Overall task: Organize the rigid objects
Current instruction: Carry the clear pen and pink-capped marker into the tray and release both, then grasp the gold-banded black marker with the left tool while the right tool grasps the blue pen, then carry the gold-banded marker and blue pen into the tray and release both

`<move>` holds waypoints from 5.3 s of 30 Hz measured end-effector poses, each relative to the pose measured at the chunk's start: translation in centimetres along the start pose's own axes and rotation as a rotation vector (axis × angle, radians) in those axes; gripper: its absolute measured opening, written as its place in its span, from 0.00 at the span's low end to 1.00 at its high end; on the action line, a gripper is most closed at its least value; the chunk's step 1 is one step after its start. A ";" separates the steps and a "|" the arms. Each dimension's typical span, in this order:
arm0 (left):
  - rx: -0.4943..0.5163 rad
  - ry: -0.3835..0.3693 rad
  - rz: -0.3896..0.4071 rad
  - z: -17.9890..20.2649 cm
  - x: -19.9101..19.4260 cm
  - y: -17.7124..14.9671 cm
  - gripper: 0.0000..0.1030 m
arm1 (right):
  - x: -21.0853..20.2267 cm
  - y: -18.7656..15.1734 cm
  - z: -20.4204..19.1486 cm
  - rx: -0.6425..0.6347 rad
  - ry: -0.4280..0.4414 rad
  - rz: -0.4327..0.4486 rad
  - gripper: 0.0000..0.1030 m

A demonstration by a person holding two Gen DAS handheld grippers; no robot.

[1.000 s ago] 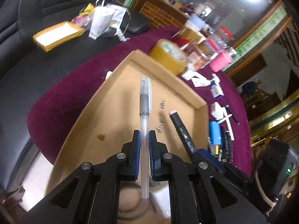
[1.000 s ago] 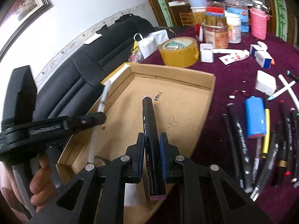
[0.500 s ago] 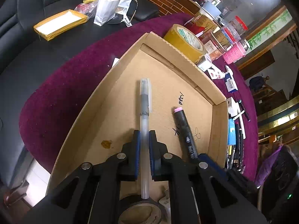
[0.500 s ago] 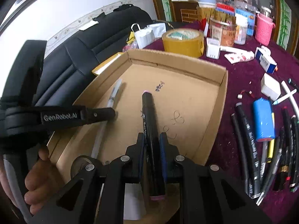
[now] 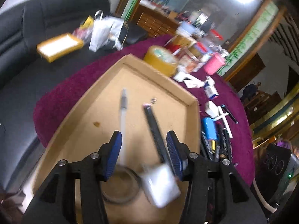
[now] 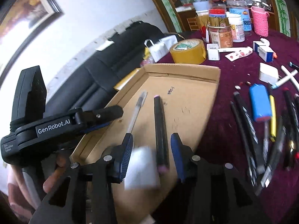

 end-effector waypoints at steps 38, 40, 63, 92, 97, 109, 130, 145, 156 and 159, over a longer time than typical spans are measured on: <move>0.390 -0.088 -0.225 20.1 6.1 -10.9 0.47 | -13.8 -8.3 21.2 0.497 -0.173 0.096 0.36; 0.388 -0.075 -0.216 19.9 6.3 -10.7 0.47 | -13.6 -7.8 22.1 0.546 -0.193 0.097 0.36; 0.329 -0.153 -0.234 17.2 7.4 -9.0 0.47 | -10.2 -2.4 25.5 0.793 -0.574 0.037 0.08; 0.500 -0.037 -0.402 24.1 17.0 -8.5 0.18 | -12.2 -7.3 22.1 0.495 -0.377 0.079 0.08; 0.456 -0.034 -0.391 22.8 15.7 -9.2 0.16 | -12.2 -7.4 22.0 0.488 -0.371 0.072 0.08; 0.409 -0.055 -0.340 21.1 12.7 -9.1 0.15 | -13.4 -6.6 22.2 0.490 -0.392 0.076 0.08; 0.046 -0.076 -0.040 4.4 -3.6 0.1 0.15 | -3.3 3.7 1.6 0.132 0.056 -0.019 0.08; -0.040 -0.053 -0.074 -0.3 1.1 2.3 0.15 | 3.2 5.8 0.6 0.088 -0.010 -0.095 0.08; -0.027 -0.008 -0.106 -0.5 3.7 3.1 0.15 | 5.2 6.7 1.4 0.081 -0.014 -0.108 0.08; -0.019 0.047 -0.131 -0.6 4.9 3.1 0.15 | 5.8 6.7 1.5 0.074 -0.017 -0.117 0.08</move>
Point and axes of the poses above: each gripper's, at about its wrist camera, not at the fingertips, and x roughly the way its jaws point, z to its right, y to its top, the point moved 1 cm from there along x, roughly the way its jaws point, and after that the axes turned 5 degrees about -y, right-handed, at the moved point
